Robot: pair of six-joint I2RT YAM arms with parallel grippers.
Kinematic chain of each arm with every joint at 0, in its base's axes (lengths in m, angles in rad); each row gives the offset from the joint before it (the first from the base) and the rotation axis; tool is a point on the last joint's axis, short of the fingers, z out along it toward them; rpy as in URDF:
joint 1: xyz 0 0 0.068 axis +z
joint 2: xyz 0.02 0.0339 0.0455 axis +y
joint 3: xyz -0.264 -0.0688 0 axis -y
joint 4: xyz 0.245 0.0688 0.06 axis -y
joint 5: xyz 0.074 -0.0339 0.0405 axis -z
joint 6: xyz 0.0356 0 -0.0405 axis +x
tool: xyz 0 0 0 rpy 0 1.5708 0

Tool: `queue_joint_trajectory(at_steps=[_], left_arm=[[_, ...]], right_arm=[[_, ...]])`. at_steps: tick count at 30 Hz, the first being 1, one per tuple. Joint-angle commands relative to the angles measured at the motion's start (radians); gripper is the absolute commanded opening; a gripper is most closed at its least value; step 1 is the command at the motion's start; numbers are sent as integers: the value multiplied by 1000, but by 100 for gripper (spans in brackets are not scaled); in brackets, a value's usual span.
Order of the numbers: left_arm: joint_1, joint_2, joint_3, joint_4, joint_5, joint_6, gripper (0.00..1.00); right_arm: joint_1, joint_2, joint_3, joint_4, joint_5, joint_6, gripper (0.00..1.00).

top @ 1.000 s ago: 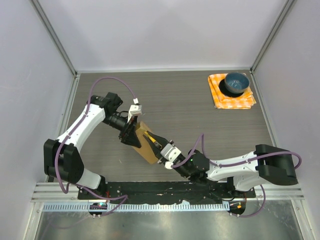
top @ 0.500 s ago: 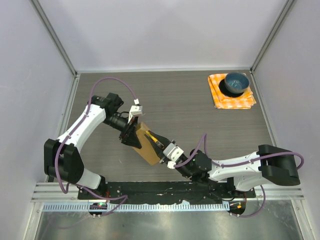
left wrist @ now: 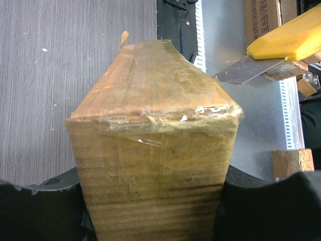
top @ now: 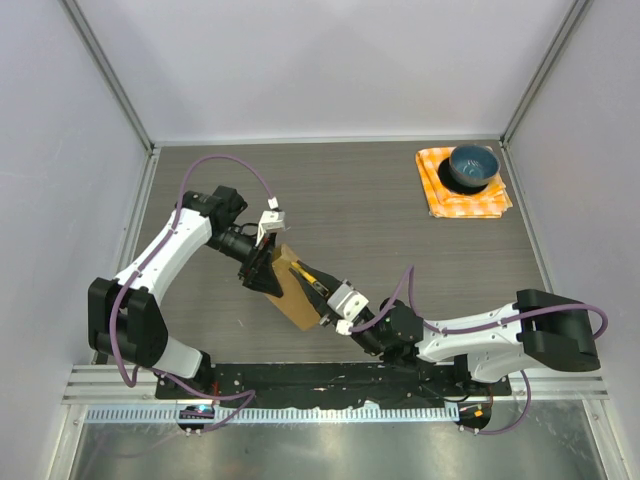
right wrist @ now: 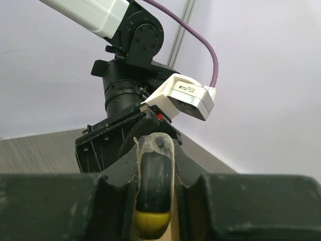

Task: Unpack the express box
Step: Cut the express box at the center of the board.

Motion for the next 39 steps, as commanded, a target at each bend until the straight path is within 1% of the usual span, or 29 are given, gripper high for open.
queue_joint_trajectory(at_steps=[1, 11, 15, 18, 23, 26, 28, 32, 39], left_arm=[[-5, -10, 40, -325, 77, -19, 0], [-5, -24, 63, -327, 88, -45, 0], [-3, -20, 63, -327, 87, -48, 0], [2, -10, 69, -321, 82, -56, 0], [32, -1, 65, -209, 49, -178, 0], [35, -24, 47, -126, 25, -263, 0], [35, -33, 39, -100, 19, -287, 0], [35, -37, 36, -104, 18, -284, 0], [35, -50, 33, -163, 39, -208, 0]], right_arm=[[-2, 11, 3, 273, 38, 40, 1], [-4, 91, -13, 278, 136, 25, 1], [-2, 73, -47, 270, 158, 33, 1], [-1, 38, -67, 227, 166, 37, 1], [4, -7, -82, 160, 176, 45, 1], [13, -15, -87, 152, 186, 45, 1], [15, -18, -89, 151, 192, 43, 1], [15, -24, -93, 147, 199, 51, 1], [15, -45, -118, 154, 227, 77, 1]])
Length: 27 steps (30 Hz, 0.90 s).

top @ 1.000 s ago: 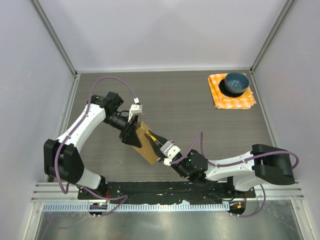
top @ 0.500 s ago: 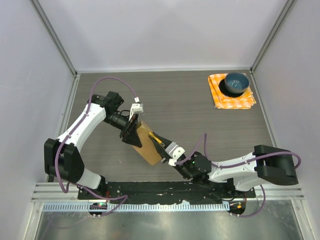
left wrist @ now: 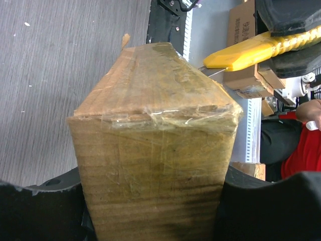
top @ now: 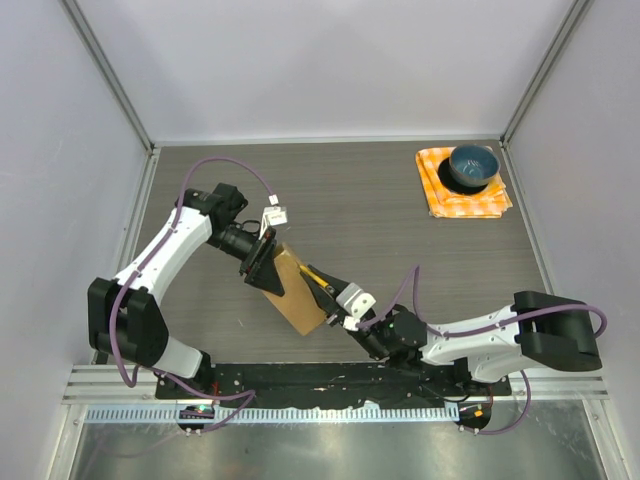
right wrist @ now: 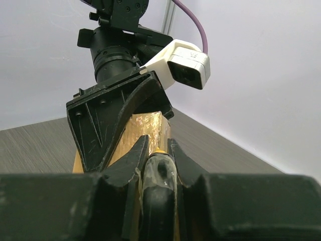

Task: Unpack the express box
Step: Cut the express box at the center of the board.

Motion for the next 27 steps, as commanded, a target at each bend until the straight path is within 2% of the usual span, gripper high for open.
queue_joint_trajectory(at_steps=[1, 11, 27], left_arm=[[28, -58, 6, -164, 60, 59, 0], [28, -54, 28, -225, 103, 116, 0], [34, -60, 31, -201, 117, 82, 0]], right_arm=[[7, -48, -41, 114, 127, 17, 1], [7, -34, -59, 76, 149, 68, 1], [7, 15, -117, -47, 234, 160, 1]])
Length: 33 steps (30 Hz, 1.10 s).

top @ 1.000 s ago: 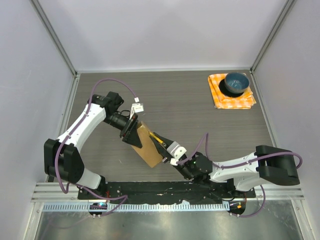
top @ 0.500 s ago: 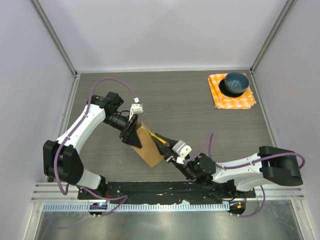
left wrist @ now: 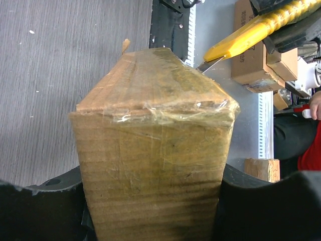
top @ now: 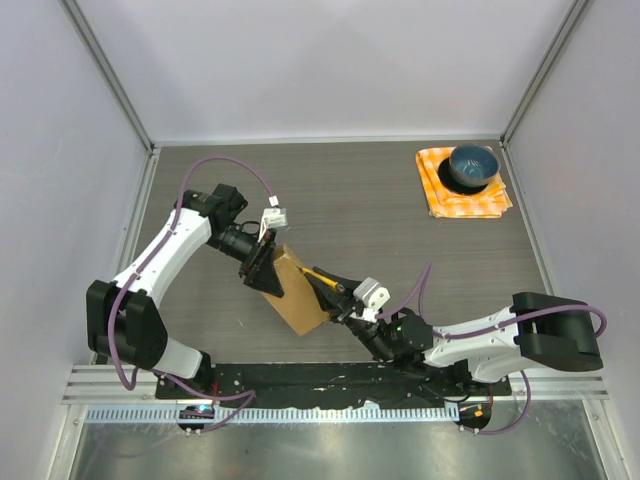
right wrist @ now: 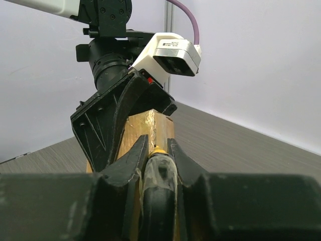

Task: Unpack the express box
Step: Cut the express box at the center of the board.

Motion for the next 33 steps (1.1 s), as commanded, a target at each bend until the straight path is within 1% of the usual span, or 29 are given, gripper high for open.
queue_joint_trajectory(at_steps=[1, 7, 12, 18, 24, 29, 33], left_arm=[[36, -47, 35, -201, 120, 10, 0], [36, -55, 35, -201, 114, 8, 0], [40, -59, 32, -198, 106, 8, 0], [42, -59, 32, -198, 115, 13, 0], [43, -62, 32, -201, 120, 16, 0], [43, -68, 37, -235, 126, 51, 0], [43, -81, 43, -259, 115, 73, 0]], right_arm=[[-1, 28, -64, -136, 190, -8, 1], [10, 76, -48, -173, 217, -8, 1], [24, 62, -59, -231, 266, 9, 1], [39, 33, -71, -343, 320, 102, 1], [75, 97, -45, -454, 385, 178, 1], [81, 117, -44, -474, 412, 204, 1], [87, 126, -33, -537, 418, 233, 1]])
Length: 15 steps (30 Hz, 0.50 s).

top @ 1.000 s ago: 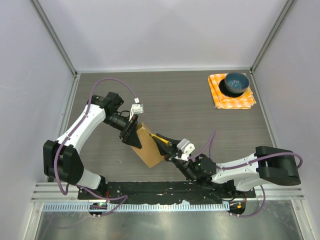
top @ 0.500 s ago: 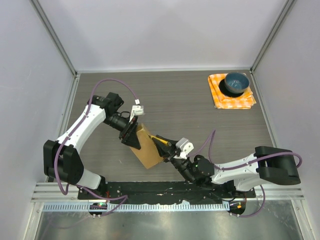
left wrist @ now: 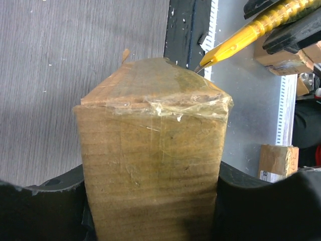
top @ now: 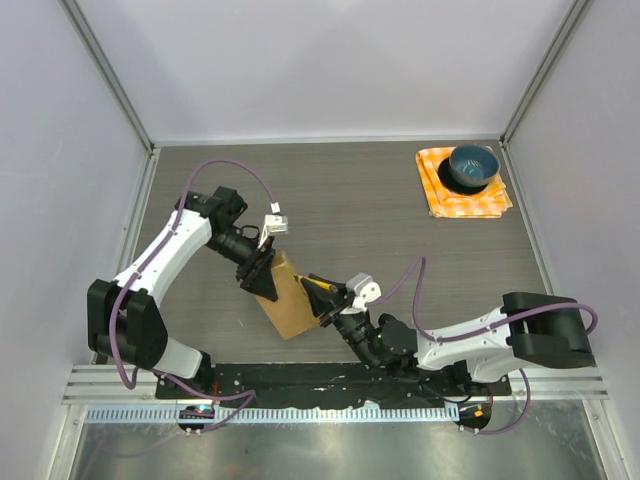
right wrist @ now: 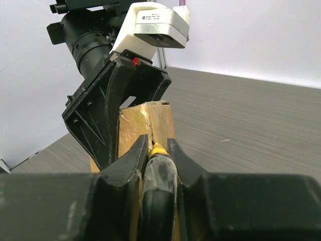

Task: Unpack the express box
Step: Cut the express box at the center of the board.

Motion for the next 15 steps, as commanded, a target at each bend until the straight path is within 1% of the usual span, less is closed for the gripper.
queue_joint_trajectory(at_steps=[1, 4, 7, 12, 15], left_arm=[[40, -81, 60, -248, 227, 37, 0], [56, -75, 62, -254, 256, 32, 0], [74, -39, 80, -314, 278, 100, 0], [90, 4, 74, -316, 273, 112, 0], [90, 11, 79, -316, 282, 112, 0]], right_arm=[[27, 70, -77, -419, 203, 8, 1], [57, 92, -68, -422, 222, -16, 1], [86, 113, -58, -399, 234, -80, 1], [143, 127, -32, -361, 240, -238, 1], [155, 110, -22, -364, 228, -260, 1]])
